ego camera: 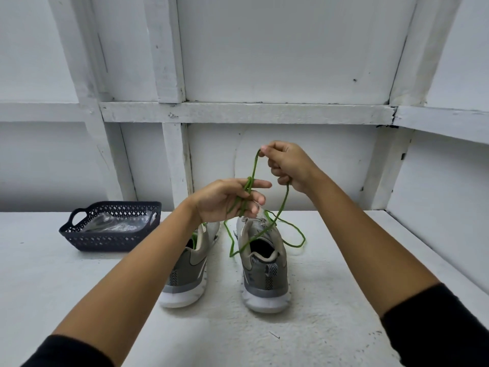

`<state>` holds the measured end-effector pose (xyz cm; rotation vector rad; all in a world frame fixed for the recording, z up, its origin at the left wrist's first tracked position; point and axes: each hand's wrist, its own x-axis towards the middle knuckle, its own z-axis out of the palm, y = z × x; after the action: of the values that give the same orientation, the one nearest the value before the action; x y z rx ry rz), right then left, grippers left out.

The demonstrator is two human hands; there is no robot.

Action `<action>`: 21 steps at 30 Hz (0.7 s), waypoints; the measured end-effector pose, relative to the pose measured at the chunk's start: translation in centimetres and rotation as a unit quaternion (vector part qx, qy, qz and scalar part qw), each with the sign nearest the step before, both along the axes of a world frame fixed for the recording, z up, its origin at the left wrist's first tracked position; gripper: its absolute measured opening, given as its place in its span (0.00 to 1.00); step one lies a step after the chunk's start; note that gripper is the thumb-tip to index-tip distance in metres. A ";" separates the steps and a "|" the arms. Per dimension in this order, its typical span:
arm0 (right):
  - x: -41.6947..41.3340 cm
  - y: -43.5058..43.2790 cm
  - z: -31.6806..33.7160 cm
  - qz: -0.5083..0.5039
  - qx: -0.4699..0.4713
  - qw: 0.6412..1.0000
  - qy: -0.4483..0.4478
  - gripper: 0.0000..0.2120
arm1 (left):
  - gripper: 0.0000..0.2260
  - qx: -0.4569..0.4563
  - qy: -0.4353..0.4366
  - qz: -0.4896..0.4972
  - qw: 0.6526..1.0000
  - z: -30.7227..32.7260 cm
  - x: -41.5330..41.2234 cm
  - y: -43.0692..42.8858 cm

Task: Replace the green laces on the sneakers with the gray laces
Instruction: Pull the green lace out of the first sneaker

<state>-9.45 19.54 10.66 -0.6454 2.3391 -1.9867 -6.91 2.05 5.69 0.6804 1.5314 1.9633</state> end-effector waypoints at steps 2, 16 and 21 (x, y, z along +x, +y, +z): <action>-0.9 -0.4 -1.1 0.017 -0.012 1.000 -0.008 0.09 | 0.19 -0.010 0.017 -0.017 1.000 0.2 0.3 0.5; 3.9 -1.6 -6.4 0.084 0.215 0.972 -0.037 0.13 | 0.16 0.079 0.033 0.250 0.965 0.4 -1.5 0.6; 5.7 -0.8 -3.2 0.152 0.226 0.962 0.024 0.11 | 0.19 0.039 0.038 0.238 0.970 -0.4 -1.8 0.1</action>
<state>-3.70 18.72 7.45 -0.9472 2.4133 -1.2679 -8.69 2.20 5.29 0.4485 1.7993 2.3783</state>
